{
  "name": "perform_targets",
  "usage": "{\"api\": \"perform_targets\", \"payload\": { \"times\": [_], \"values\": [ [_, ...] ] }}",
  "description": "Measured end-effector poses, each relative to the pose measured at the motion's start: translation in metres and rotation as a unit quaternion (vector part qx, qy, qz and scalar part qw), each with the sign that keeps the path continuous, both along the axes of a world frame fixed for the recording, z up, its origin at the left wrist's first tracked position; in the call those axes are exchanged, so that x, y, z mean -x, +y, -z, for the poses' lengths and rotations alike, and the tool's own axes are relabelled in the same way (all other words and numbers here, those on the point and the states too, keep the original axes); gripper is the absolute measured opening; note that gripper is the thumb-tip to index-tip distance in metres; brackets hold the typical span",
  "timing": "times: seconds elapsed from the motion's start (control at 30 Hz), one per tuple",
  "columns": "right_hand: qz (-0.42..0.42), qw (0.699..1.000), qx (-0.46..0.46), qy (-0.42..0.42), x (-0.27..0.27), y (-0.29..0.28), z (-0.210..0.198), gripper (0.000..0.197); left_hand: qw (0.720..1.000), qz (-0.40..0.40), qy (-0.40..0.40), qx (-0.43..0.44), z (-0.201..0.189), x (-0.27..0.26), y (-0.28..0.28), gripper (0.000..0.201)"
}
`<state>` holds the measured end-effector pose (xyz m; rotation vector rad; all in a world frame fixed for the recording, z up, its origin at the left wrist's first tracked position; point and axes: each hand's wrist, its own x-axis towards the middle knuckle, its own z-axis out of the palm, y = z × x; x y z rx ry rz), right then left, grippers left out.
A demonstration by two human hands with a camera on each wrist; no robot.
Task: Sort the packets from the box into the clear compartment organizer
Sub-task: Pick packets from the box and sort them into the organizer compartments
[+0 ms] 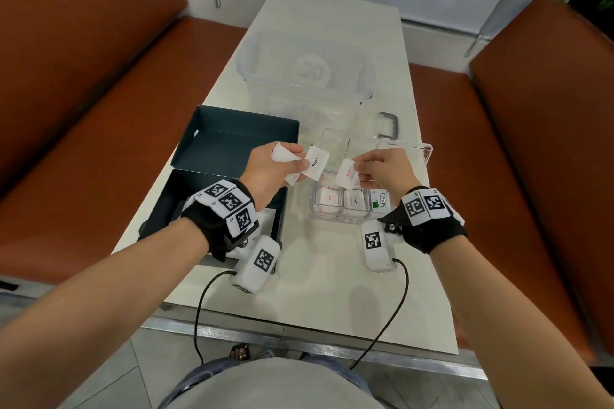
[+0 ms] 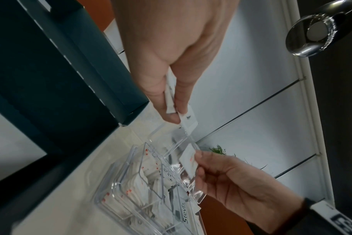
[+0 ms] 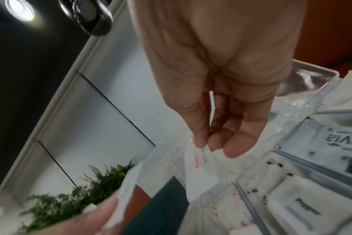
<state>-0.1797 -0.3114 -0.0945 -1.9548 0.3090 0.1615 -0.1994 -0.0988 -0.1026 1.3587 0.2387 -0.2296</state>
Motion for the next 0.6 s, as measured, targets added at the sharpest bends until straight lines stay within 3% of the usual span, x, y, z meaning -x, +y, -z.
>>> {"api": "perform_targets", "payload": {
  "times": [0.2,0.37,0.6],
  "values": [
    [-0.075,0.982,0.172,0.003,-0.005,0.016,0.023,0.011,1.0,0.0,0.003,0.018,-0.001,0.0,0.001,0.035],
    [-0.108,0.961,0.254,-0.014,-0.01,0.033,0.036,0.007,1.0,-0.003,0.007,0.019,-0.001,0.001,0.001,0.037],
    [-0.193,0.905,0.38,-0.013,-0.009,0.046,0.045,0.012,1.0,-0.008,0.011,0.02,-0.002,0.002,0.003,0.036]
  ]
}}
